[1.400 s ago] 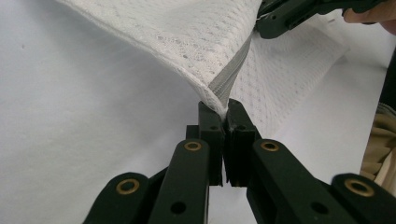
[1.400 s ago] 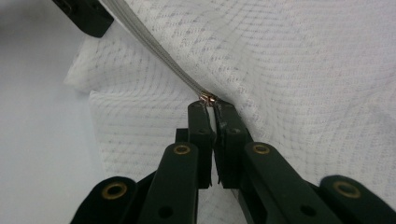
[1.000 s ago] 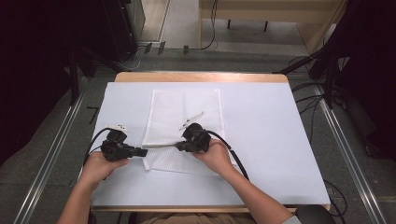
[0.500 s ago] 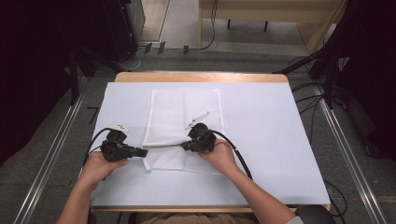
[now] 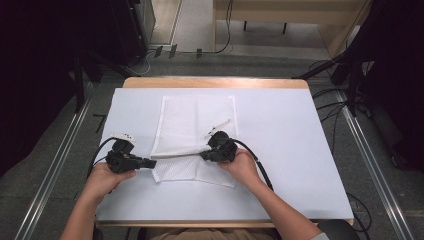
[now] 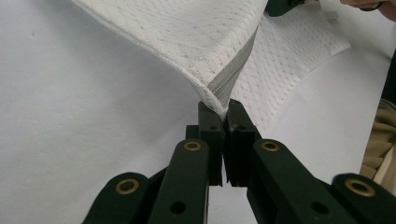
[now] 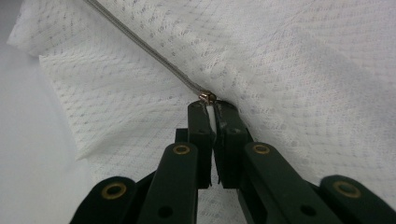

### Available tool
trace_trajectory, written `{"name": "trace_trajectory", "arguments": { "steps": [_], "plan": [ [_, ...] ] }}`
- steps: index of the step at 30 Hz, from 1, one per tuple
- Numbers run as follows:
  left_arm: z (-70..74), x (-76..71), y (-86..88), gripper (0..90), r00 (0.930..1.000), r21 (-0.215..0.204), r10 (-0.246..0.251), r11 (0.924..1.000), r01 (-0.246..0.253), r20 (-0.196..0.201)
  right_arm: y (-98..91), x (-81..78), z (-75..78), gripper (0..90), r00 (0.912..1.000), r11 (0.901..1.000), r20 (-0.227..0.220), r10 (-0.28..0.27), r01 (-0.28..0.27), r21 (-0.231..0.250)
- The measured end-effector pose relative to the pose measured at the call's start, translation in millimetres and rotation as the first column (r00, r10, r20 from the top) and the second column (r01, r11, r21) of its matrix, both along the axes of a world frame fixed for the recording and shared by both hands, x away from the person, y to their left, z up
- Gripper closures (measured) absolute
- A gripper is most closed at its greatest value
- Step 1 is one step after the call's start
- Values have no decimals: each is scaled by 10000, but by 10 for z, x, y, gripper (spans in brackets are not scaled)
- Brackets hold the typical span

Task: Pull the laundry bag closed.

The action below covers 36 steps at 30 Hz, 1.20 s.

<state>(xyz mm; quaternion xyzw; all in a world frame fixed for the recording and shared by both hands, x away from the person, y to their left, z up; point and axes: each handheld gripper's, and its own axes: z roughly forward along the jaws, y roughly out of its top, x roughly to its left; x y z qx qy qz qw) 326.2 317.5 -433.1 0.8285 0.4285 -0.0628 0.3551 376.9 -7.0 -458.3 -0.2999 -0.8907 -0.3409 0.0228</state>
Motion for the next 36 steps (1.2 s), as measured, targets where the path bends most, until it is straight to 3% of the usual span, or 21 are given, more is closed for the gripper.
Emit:
{"name": "trace_trajectory", "arguments": {
  "steps": [13,18,36],
  "plan": [
    [-2,-14,3,878,10000,60,-62,10000,63,-42,-2,-25,10,880,10000,9999,-48,85,-86,-115],
    [-12,-10,-2,878,10000,50,-66,10000,66,-42,-72,-31,67,880,9999,9998,38,122,-122,-150],
    [-7,-19,13,877,10000,64,-68,10000,68,-69,-201,-39,49,880,10000,9998,-11,-43,43,-211]
  ]
}}
